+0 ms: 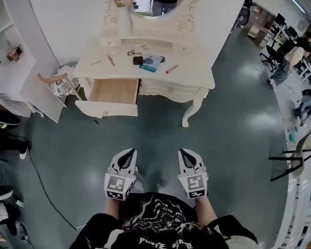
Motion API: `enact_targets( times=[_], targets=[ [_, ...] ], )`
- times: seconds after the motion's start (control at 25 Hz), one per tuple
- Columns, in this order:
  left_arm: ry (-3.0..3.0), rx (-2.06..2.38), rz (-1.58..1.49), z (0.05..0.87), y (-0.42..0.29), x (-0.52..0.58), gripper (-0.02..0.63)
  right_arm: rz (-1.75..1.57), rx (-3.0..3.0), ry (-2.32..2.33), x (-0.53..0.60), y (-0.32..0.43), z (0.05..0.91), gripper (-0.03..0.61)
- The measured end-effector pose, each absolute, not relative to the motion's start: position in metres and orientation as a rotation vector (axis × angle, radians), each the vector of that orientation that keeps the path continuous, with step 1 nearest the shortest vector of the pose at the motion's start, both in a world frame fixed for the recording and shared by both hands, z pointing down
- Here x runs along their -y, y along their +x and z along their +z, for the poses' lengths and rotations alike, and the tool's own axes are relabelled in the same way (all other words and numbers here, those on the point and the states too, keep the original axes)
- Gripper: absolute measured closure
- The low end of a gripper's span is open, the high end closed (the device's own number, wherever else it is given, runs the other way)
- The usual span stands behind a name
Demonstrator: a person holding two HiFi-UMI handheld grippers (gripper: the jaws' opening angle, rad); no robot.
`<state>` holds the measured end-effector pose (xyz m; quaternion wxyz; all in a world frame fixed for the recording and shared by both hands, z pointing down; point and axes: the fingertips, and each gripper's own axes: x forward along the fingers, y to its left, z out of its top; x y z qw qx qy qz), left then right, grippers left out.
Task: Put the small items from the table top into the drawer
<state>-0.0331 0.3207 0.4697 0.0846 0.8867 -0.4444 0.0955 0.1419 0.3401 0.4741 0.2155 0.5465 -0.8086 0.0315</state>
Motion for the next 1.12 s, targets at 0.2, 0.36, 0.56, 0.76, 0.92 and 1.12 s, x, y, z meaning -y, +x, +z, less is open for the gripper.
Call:
enact_targets(
  times=[0.2, 0.36, 0.56, 0.76, 0.92, 1.12],
  targets=[
    [2.669, 1.272, 0.316, 0.467, -0.037, -0.282, 0.598, 0.112, 2.240, 1.511, -0.298, 0.132, 0.473, 0.569],
    [2.704, 1.243, 0.354, 0.463, -0.044, -0.252, 0.598, 0.129, 2.261, 1.485, -0.270, 0.112, 0.473, 0.568],
    [2.736, 1.192, 0.365, 0.461, -0.053, -0.219, 0.598, 0.143, 2.257, 1.505, -0.235, 0.096, 0.471, 0.568],
    [2.765, 1.141, 0.365, 0.465, -0.065, -0.186, 0.598, 0.153, 2.224, 1.576, -0.205, 0.089, 0.473, 0.568],
    [2.775, 1.094, 0.350, 0.465, -0.075, -0.166, 0.598, 0.192, 2.191, 1.610, -0.192, 0.080, 0.478, 0.568],
    [2.773, 1.073, 0.345, 0.469, -0.090, -0.150, 0.598, 0.174, 2.158, 1.650, -0.179, 0.071, 0.474, 0.566]
  ],
)
